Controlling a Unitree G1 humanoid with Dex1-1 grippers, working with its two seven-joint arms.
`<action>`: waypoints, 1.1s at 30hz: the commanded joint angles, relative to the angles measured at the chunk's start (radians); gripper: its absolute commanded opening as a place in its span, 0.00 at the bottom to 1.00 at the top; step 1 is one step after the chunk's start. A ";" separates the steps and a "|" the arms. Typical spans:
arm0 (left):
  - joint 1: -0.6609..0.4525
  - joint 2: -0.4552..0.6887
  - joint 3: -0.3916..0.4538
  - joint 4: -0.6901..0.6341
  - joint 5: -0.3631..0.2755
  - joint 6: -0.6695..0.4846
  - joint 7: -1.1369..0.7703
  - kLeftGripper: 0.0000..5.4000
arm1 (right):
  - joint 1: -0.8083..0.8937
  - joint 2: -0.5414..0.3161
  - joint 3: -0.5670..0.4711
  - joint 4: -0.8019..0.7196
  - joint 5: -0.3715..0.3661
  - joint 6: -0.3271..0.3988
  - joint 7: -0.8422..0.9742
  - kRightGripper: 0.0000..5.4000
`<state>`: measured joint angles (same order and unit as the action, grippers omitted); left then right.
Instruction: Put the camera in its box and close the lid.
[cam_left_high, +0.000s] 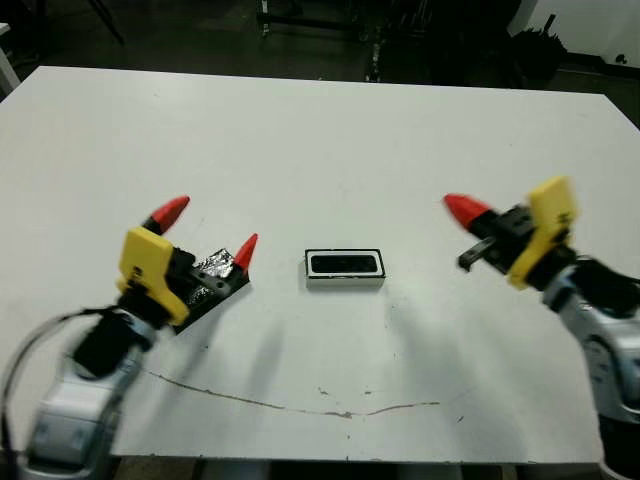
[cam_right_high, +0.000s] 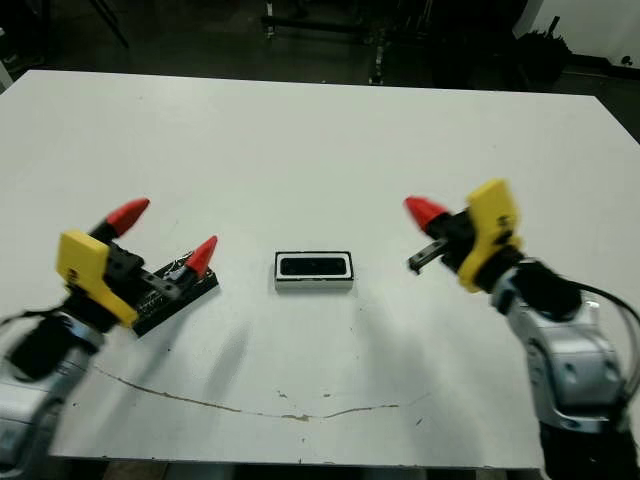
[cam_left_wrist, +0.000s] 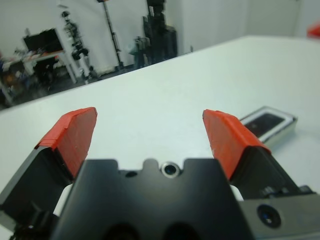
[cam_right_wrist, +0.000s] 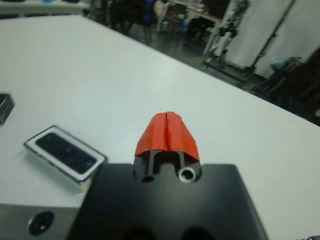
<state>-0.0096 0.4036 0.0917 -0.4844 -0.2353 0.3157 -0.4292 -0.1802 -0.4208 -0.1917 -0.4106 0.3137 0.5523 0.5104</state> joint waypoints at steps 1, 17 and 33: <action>-0.031 0.061 0.038 -0.011 -0.042 0.056 -0.042 1.00 | 0.025 -0.019 -0.036 -0.009 0.020 -0.002 -0.010 0.00; -0.196 0.181 0.135 0.140 -0.380 0.558 -0.109 1.00 | 0.059 -0.008 -0.038 0.007 0.028 -0.027 -0.032 0.00; -0.179 0.235 0.059 0.104 -0.315 0.666 -0.054 1.00 | 0.054 -0.002 -0.010 0.041 0.025 -0.051 -0.046 0.00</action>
<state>-0.2005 0.6150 0.1691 -0.3754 -0.5672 0.9638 -0.4872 -0.1326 -0.4203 -0.2026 -0.3803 0.3344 0.5016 0.4744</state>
